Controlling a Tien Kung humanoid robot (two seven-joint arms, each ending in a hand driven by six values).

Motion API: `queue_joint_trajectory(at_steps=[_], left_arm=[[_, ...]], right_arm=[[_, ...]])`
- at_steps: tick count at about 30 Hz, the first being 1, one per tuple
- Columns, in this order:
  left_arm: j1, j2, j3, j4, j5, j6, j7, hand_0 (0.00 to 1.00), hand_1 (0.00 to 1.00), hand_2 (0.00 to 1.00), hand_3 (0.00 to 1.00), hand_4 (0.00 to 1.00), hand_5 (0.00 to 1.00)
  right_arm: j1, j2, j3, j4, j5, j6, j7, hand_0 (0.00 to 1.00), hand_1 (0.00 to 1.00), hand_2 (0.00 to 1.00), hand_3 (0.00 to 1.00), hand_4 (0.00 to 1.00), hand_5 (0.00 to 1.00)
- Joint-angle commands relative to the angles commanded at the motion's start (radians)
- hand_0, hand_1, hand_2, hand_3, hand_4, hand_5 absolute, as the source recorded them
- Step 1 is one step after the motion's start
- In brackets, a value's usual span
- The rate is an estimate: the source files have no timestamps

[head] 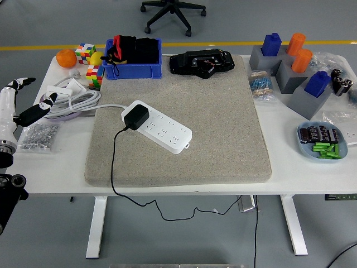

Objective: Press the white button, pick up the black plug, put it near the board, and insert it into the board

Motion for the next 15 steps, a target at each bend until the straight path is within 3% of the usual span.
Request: queue_joint_trajectory(at_steps=[15], left_arm=[[0.015,-0.008,-0.01,-0.01,-0.002,0.004,-0.012,0.871,0.877,0.824,0.767,0.839,0.4]], right_arm=[[-0.015,0.004,0.008,0.0,-0.004,0.0,-0.001,0.556,0.484,0.505,0.507,0.644,0.387]])
